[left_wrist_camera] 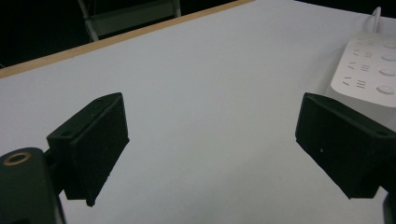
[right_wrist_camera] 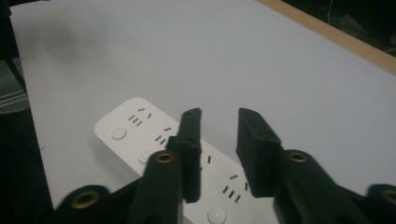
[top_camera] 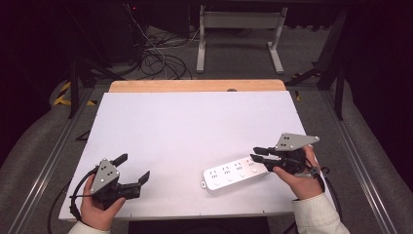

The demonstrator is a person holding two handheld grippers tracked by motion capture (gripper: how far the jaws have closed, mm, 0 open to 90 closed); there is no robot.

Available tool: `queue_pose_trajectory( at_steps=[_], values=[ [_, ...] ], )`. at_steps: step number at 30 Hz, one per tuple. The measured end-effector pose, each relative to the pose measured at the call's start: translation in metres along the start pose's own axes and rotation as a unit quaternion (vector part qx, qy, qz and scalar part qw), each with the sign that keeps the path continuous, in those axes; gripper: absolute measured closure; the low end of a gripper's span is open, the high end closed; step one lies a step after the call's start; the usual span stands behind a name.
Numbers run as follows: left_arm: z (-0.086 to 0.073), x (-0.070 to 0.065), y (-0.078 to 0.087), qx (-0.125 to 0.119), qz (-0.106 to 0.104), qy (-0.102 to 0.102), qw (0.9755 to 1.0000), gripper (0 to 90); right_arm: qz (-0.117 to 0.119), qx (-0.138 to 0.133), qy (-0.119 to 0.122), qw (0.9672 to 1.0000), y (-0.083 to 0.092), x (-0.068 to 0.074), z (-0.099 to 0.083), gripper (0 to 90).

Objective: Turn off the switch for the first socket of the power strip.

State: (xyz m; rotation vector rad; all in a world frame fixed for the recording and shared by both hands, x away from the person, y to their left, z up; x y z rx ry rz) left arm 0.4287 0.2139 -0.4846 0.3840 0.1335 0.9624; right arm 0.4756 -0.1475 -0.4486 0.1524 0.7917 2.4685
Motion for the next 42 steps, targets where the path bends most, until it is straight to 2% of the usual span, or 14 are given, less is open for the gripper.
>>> queue_pose_trajectory(
  at_steps=[1, 2, 3, 6, 15, 19, 23, 27, 31, 33, 39, 41, 42],
  values=[
    [0.0, 0.0, 0.0, 0.001, 0.0, -0.001, 1.0, 9.9, 0.003, 0.013, 0.001, 0.9999, 0.0, 0.001, -0.001, 82.1],
    [0.0, 0.001, 0.0, 0.001, 0.001, -0.001, 1.0, 9.9, 0.003, 0.013, 0.001, 0.9999, 0.0, 0.001, -0.001, 82.1],
    [0.0, 0.001, 0.0, 0.002, 0.002, -0.003, 1.0, 9.9, -0.002, 0.032, 0.004, 0.9995, 0.001, 0.001, -0.003, 86.9],
    [0.0, 0.001, 0.0, 0.001, 0.002, 0.001, 1.0, 9.9, -0.005, 0.04, 0.008, 0.9992, 0.0, 0.001, -0.003, 90.0],
    [-0.002, 0.002, 0.0, 0.012, 0.003, -0.005, 0.9999, 9.9, 0.003, 0.081, 0.006, 0.9967, -0.002, 0.001, -0.006, 90.0],
    [-0.003, 0.001, 0.0, 0.014, 0.001, 0.002, 0.9999, 9.9, 0.0, 0.102, 0.001, 0.9948, -0.005, 0.0, -0.01, 90.0],
    [-0.003, 0.001, 0.0, 0.015, 0.001, 0.002, 0.9999, 9.9, 0.007, 0.128, -0.027, 0.9914, -0.008, -0.003, -0.017, 90.0],
    [-0.004, 0.001, 0.0, 0.022, 0.002, 0.0, 0.9997, 9.9, 0.011, 0.149, -0.042, 0.9878, -0.01, -0.005, -0.023, 90.0],
    [-0.004, 0.001, 0.0, 0.023, 0.001, 0.0, 0.9997, 9.9, 0.013, 0.16, -0.046, 0.9859, -0.012, -0.006, -0.027, 90.0],
    [-0.004, 0.001, 0.0, 0.024, 0.001, -0.001, 0.9997, 9.9, 0.012, 0.175, -0.049, 0.9833, -0.014, -0.006, -0.031, 90.0],
    [-0.005, 0.003, -0.001, 0.027, 0.007, -0.001, 0.9996, 9.9, 0.005, 0.188, -0.052, 0.9808, -0.02, -0.008, -0.036, 90.0],
    [-0.005, 0.003, -0.001, 0.026, 0.007, 0.001, 0.9996, 9.9, 0.003, 0.201, -0.052, 0.9783, -0.024, -0.006, -0.039, 90.0],
    [-0.005, 0.003, -0.001, 0.027, 0.007, -0.001, 0.9996, 9.9, 0.003, 0.201, -0.052, 0.9783, -0.024, -0.006, -0.039, 90.0]
  ],
)
Point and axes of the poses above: each handheld gripper's, and its own axes: y roughly backward along the jaws, z roughly out of its top, x roughly to its left, the point moved 10 cm from there along -y, roughly forward along the jaws, and after that the axes turned 1 degree about -z, right-handed, at the moved point
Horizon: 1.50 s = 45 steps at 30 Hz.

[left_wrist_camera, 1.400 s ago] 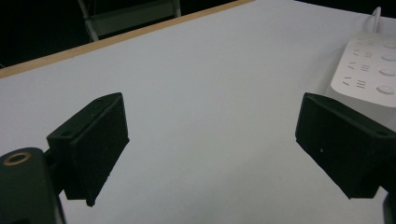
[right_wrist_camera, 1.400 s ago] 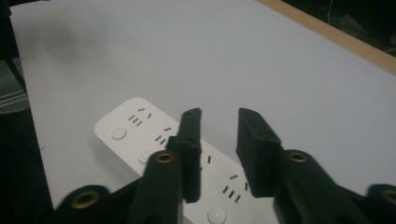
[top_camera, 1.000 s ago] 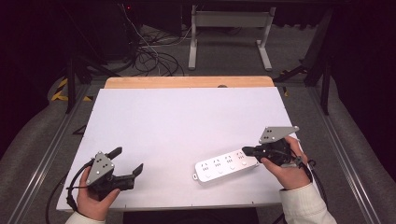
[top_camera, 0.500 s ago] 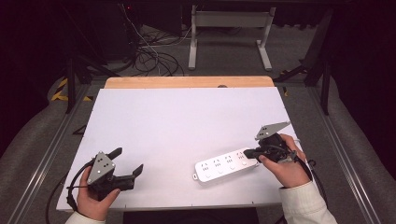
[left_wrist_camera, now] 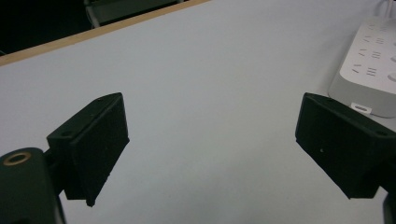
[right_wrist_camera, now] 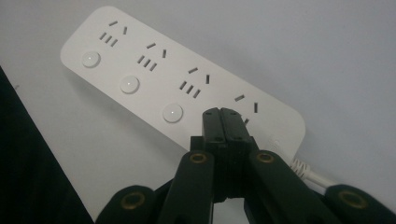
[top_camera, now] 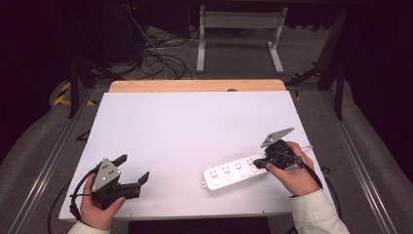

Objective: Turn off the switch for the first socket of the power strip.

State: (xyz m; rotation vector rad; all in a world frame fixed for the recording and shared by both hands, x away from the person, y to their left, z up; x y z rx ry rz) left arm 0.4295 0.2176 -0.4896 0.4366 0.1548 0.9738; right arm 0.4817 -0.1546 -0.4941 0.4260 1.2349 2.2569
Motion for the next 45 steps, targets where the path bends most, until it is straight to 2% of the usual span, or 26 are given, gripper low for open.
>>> queue_pose_trajectory(
  at_steps=[7, 21, 45],
  values=[
    [0.0, 0.0, 0.0, 0.001, 0.0, -0.002, 1.0, 10.0, -0.007, 0.024, 0.002, 0.9997, -0.01, 0.0, -0.004, 90.0],
    [0.0, -0.001, 0.0, 0.001, 0.0, 0.0, 1.0, 10.0, -0.018, 0.044, 0.006, 0.9988, -0.02, -0.001, -0.008, 90.0],
    [0.0, -0.001, 0.0, 0.001, -0.001, 0.0, 1.0, 10.0, -0.021, 0.052, 0.006, 0.9984, -0.026, -0.001, -0.01, 90.0]
  ],
)
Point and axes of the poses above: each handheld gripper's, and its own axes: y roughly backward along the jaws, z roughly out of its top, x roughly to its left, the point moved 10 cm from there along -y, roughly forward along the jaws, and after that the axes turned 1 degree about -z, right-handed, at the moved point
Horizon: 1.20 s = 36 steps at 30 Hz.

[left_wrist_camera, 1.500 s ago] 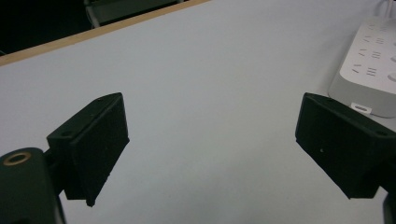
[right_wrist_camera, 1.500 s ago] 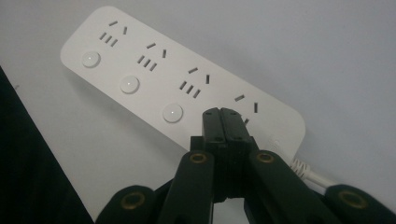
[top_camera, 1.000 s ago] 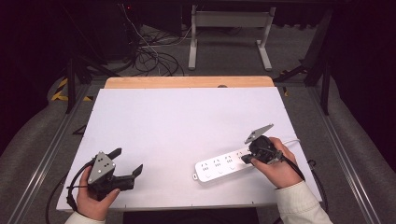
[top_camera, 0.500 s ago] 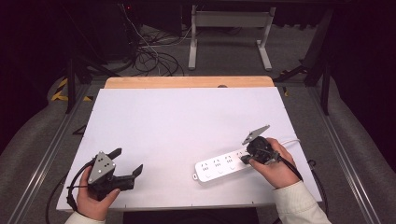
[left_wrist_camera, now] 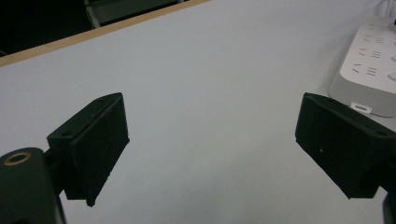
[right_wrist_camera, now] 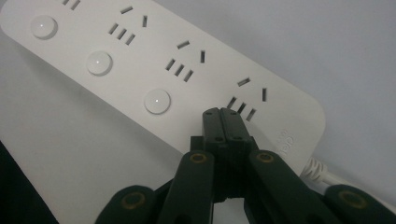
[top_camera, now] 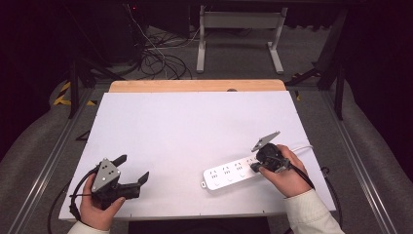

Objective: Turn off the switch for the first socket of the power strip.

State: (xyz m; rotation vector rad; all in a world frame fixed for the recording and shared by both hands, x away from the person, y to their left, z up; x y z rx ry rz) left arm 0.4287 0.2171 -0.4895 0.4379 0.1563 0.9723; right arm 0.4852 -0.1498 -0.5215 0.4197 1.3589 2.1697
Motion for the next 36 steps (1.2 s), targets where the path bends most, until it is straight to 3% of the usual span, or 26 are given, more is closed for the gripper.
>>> queue_pose_trajectory(
  at_steps=[36],
  values=[
    [0.0003, -0.0004, 0.0007, -0.001, 0.0, -0.001, 1.0, 10.0, -0.01, 0.003, 0.001, 0.9999, -0.0022, 0.0011, -0.0012, 90.0]
  ],
)
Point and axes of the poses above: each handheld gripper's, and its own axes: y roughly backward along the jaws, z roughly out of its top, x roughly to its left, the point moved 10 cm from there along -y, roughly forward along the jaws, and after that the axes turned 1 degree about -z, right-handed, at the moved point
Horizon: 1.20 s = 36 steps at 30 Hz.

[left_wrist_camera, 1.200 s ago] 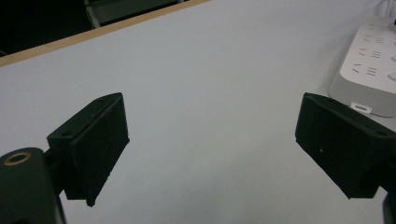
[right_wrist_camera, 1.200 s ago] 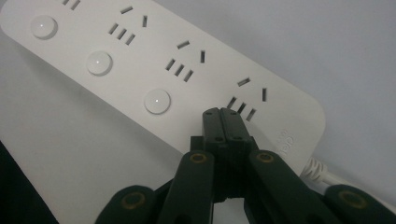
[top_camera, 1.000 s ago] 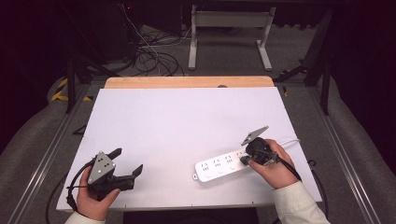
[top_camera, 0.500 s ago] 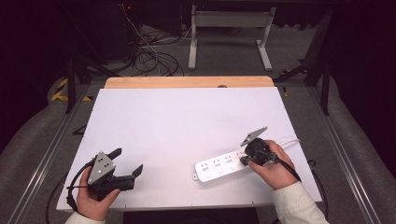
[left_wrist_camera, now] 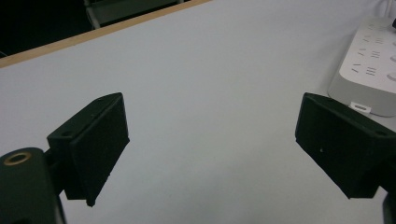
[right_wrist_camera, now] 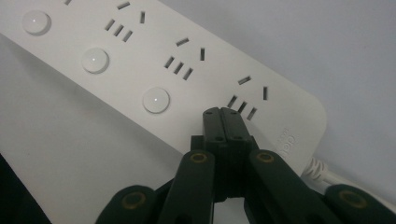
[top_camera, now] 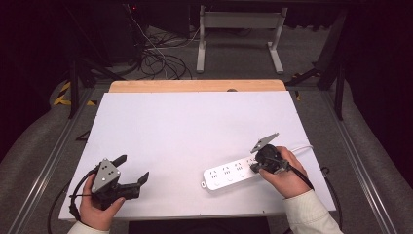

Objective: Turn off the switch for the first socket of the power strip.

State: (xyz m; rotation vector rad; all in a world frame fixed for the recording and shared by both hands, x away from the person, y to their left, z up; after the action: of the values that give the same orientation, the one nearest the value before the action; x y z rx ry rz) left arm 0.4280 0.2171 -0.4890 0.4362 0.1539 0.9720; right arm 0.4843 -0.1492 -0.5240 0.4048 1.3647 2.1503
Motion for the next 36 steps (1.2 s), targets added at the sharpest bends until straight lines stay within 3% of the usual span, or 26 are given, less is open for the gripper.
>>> queue_pose_trajectory(
  at_steps=[13, 15, 17, 23, 32, 36],
  values=[
    [0.0, 0.0, 0.0, -0.002, 0.0, 0.0, 1.0, 10.0, 0.003, 0.002, 0.0, 1.0, -0.001, 0.0, 0.0, 90.0],
    [0.001, 0.0, 0.001, -0.003, 0.001, 0.002, 1.0, 10.0, 0.003, -0.016, 0.003, 0.9999, 0.002, 0.0, 0.003, 90.0],
    [0.001, 0.001, 0.001, -0.003, 0.002, 0.001, 1.0, 10.0, -0.014, -0.019, 0.015, 0.9996, 0.005, -0.002, 0.004, 90.0],
    [0.0, 0.001, 0.0, 0.001, 0.001, 0.0, 1.0, 10.0, -0.014, -0.053, 0.019, 0.9983, 0.016, 0.001, 0.011, 90.0],
    [0.0, 0.001, 0.0, 0.002, 0.001, -0.002, 1.0, 10.0, -0.02, -0.062, 0.026, 0.9975, 0.024, 0.008, 0.016, 90.0],
    [0.0, 0.001, 0.0, 0.002, 0.001, -0.001, 1.0, 10.0, -0.016, -0.079, 0.023, 0.9964, 0.03, 0.009, 0.02, 90.0]
  ],
)
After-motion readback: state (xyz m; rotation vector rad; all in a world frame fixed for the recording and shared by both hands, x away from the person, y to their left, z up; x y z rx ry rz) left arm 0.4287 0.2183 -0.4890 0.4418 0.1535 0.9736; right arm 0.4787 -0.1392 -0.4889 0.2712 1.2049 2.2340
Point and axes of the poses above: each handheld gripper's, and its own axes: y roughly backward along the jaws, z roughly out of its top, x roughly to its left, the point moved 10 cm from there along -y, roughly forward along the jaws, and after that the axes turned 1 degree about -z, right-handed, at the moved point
